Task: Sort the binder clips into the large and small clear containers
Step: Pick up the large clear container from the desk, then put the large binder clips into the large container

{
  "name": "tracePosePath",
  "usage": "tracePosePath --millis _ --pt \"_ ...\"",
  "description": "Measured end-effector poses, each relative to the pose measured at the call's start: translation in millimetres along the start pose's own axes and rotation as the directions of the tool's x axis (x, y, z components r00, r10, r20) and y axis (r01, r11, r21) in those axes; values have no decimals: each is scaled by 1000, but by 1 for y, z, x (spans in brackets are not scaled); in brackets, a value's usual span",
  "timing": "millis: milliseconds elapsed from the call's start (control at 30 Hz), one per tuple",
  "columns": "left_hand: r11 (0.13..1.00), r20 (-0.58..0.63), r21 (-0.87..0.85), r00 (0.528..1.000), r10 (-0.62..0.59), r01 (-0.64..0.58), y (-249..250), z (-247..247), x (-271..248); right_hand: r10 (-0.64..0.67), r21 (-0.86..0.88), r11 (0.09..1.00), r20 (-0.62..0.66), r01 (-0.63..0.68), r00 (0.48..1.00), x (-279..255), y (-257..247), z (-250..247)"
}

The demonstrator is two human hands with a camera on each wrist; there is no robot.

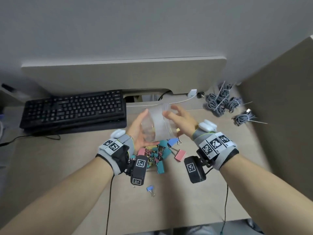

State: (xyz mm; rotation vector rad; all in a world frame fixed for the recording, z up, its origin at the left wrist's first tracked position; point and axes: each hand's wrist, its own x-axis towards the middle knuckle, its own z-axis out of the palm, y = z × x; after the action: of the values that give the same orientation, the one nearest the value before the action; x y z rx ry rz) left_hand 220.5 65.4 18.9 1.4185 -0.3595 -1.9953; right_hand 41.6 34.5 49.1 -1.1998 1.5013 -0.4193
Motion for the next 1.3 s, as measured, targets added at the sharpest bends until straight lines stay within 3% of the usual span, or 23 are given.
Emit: tracePosePath --millis 167,333,500,667,733,800,900,1000,1133,1200,1300 --pt "999 -19 -41 999 -32 31 -5 1 8 -3 -36 999 1 3 1000 -1 6 -7" --pt "978 -66 -135 984 -167 157 -13 5 20 -169 -199 964 49 175 984 2 19 -9" --pt "979 -131 -138 977 -168 150 -9 6 31 -206 -205 953 101 222 973 8 29 -24" --pt "968 -249 -207 950 -190 140 -4 -12 39 -204 -282 940 -7 194 979 31 60 -46" --pt "965 -259 -225 946 -195 137 -5 -21 41 -94 -457 887 -29 70 995 44 88 -57" --pt "962 -242 -227 947 -209 154 -7 -27 40 55 -659 748 -65 -84 996 51 121 -61" --pt "958 -196 -233 957 -213 166 -9 -37 39 180 -759 624 -95 -188 979 57 160 -61" --pt "949 -178 -267 960 -217 165 -14 -47 35 177 -808 560 -99 -183 979 64 183 -57" --pt "950 -199 -272 957 -210 152 -16 -54 32 102 -870 451 -173 -201 980 68 167 -46" --pt "952 -218 -273 955 -202 139 -14 -57 30 52 -865 484 -122 -132 991 76 149 -37" --pt "947 -255 -302 948 -192 110 -13 -65 26 19 -848 527 74 52 997 89 123 -15"
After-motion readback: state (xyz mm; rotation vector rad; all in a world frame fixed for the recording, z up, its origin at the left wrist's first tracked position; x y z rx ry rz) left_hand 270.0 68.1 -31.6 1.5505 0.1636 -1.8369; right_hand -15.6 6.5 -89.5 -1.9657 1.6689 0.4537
